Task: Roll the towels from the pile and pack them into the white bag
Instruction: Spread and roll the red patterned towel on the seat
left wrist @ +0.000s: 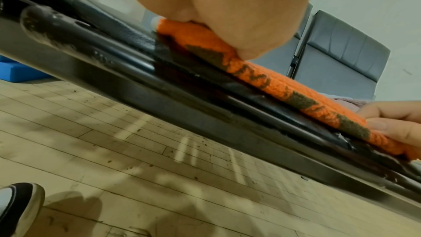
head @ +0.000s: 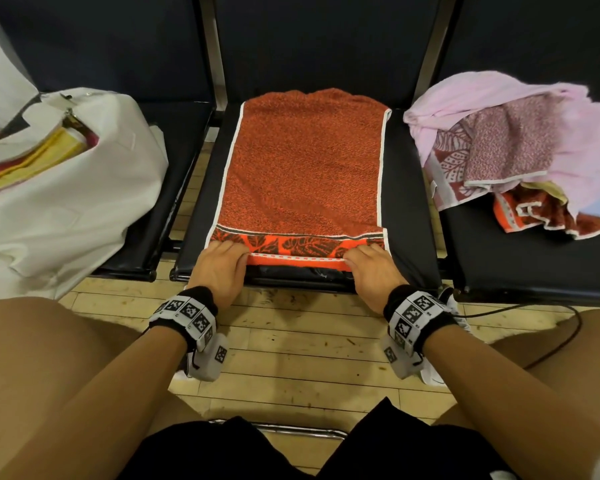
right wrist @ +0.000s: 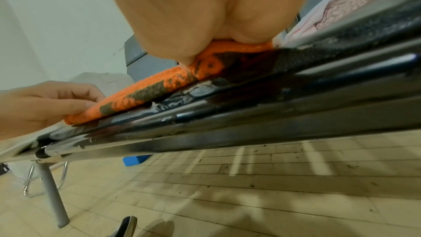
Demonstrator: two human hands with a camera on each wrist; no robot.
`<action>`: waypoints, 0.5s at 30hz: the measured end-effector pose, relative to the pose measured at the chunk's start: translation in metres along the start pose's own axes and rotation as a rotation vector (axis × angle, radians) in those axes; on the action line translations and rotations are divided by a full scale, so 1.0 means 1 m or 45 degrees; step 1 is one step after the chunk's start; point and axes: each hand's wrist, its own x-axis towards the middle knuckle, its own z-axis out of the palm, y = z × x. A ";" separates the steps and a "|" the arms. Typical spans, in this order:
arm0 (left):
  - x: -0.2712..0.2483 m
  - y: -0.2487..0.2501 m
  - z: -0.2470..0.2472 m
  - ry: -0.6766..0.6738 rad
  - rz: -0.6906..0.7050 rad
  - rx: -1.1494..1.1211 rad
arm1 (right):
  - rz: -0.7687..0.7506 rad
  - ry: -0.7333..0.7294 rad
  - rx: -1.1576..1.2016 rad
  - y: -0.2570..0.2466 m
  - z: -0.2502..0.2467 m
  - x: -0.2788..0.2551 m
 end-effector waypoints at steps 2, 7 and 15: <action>0.002 0.004 -0.002 -0.011 -0.012 -0.004 | 0.025 -0.042 0.029 -0.002 -0.002 -0.001; 0.005 0.005 0.008 0.038 -0.073 0.063 | 0.042 0.148 0.235 -0.004 -0.001 -0.008; 0.006 0.009 0.013 0.098 0.116 0.206 | -0.230 0.282 -0.063 -0.004 0.012 -0.011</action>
